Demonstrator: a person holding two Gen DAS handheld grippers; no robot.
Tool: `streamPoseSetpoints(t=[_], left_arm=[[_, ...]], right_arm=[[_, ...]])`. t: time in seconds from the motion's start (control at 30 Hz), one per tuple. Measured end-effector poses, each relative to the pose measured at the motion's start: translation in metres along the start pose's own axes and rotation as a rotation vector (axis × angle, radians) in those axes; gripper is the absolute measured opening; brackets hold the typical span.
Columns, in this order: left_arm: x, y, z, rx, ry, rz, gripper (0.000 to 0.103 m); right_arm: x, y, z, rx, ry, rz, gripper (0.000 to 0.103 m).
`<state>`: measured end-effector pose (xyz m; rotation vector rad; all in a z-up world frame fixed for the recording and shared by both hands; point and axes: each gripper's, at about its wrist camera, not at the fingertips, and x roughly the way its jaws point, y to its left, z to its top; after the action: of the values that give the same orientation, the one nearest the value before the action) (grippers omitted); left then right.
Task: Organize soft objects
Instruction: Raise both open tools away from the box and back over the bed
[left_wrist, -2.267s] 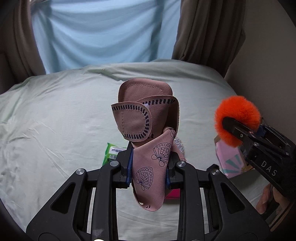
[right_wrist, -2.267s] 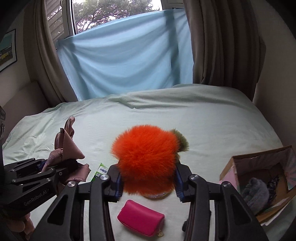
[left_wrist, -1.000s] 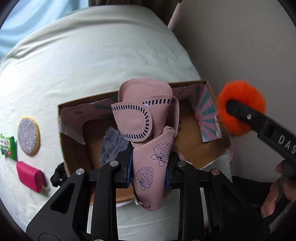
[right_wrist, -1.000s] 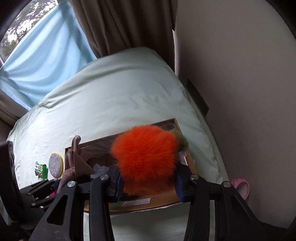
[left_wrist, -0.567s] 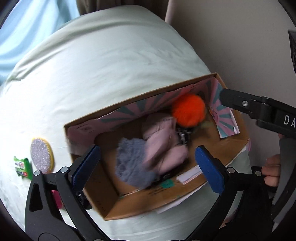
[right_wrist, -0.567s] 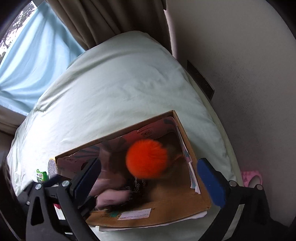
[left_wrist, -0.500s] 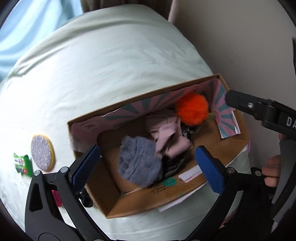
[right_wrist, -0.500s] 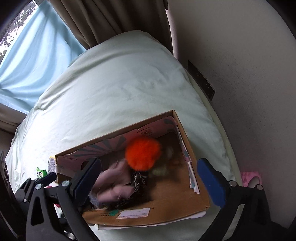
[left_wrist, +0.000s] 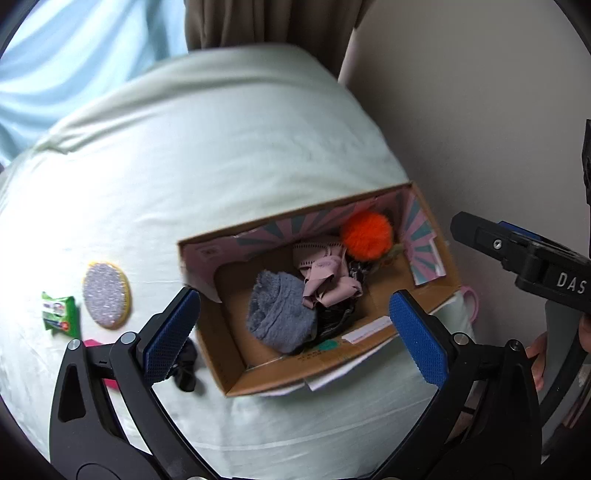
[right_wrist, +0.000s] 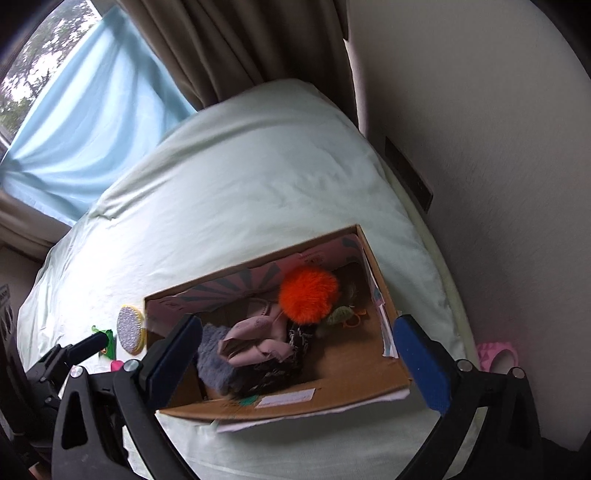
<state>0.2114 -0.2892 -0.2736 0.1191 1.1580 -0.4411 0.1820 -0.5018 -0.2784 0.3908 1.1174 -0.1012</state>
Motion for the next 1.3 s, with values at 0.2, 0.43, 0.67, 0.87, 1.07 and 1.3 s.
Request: streamPoseSetpoints(t=[0.2,0.43,0.67,0.87,1.07,1.3], left_arm=[[-0.071,0.014,-0.014,-0.040,-0.110,0.014,0.102],[-0.151,0.051,-0.044,-0.111,-0.238,0.060,0.102],[-0.223,0.107,-0.090,-0.172,-0.372,0.105,0.102],[-0.273,0.154,-0.133,-0.154,-0.446,0.161,0.102],[-0.302,0.208,-0.166,-0.122,-0.469,0.150,0.102],[-0.304,0.257,-0.179,-0.034,-0.445,0.084,0.102]], right_arm=[[-0.053,0.034,-0.006,-0.092,-0.069,-0.014,0.103],[-0.122,0.097,-0.025,-0.217,-0.228,0.004,0.103],[-0.173,0.166,-0.057,-0.313,-0.358,0.035,0.103],[-0.195,0.226,-0.105,-0.333,-0.418,0.047,0.103],[-0.200,0.278,-0.149,-0.331,-0.449,0.033,0.103],[-0.190,0.324,-0.173,-0.274,-0.445,-0.001,0.103]])
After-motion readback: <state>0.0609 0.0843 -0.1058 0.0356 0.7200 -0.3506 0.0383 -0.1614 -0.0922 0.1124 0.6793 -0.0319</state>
